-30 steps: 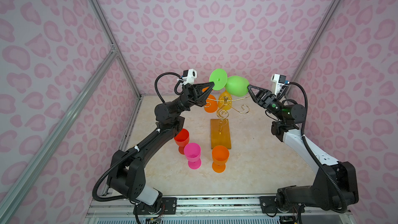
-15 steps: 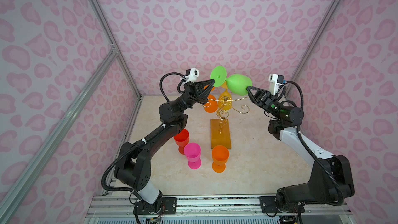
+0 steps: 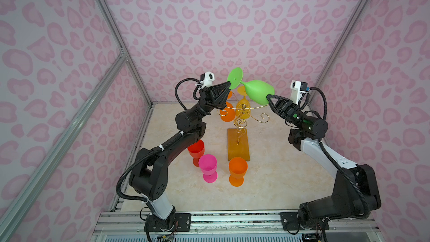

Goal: Take the wine glass off the wine glass rack
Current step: 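Grasp the green glass bowl with the right gripper, then carry the green glass away with the right gripper while the left gripper draws back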

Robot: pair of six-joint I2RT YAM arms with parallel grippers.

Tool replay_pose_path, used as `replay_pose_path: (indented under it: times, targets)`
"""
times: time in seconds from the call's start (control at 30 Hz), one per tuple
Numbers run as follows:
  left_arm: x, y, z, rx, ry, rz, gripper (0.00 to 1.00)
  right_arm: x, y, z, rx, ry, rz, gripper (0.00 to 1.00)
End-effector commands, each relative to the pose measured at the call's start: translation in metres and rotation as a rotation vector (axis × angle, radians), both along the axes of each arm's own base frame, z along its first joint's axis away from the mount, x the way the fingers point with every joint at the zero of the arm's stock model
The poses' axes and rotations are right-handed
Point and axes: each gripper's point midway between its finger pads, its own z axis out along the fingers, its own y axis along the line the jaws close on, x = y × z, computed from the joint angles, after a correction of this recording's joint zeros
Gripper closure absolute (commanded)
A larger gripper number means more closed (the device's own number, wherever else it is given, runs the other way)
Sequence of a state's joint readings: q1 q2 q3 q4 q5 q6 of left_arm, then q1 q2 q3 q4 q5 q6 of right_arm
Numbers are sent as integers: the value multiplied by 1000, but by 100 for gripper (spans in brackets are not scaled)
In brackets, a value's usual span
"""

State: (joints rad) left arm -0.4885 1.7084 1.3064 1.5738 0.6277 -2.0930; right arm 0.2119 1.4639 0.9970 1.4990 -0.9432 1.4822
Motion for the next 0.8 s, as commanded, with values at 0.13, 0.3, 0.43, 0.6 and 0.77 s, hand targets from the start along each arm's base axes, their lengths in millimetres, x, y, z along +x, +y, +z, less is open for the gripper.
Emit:
replay_pose_path:
  times: [0.13,0.3,0.43,0.6,0.77]
  targets:
    - [-4,-4,-3,11,52,-99,84,-19,2,10,-10,-89,24,87]
    - [-2,-5,-6,11,63,-98,78,-23,1,15,-2,-101,20,93]
    - [-2,-5,-5,11,60,-96,74,-25,-2,20,6,-112,13,96]
    - [-5,-4,-4,12,50,-93,69,-22,-9,24,20,-106,-8,100]
    - [-8,-4,-3,19,33,-89,65,-18,-14,28,17,-103,-31,100]
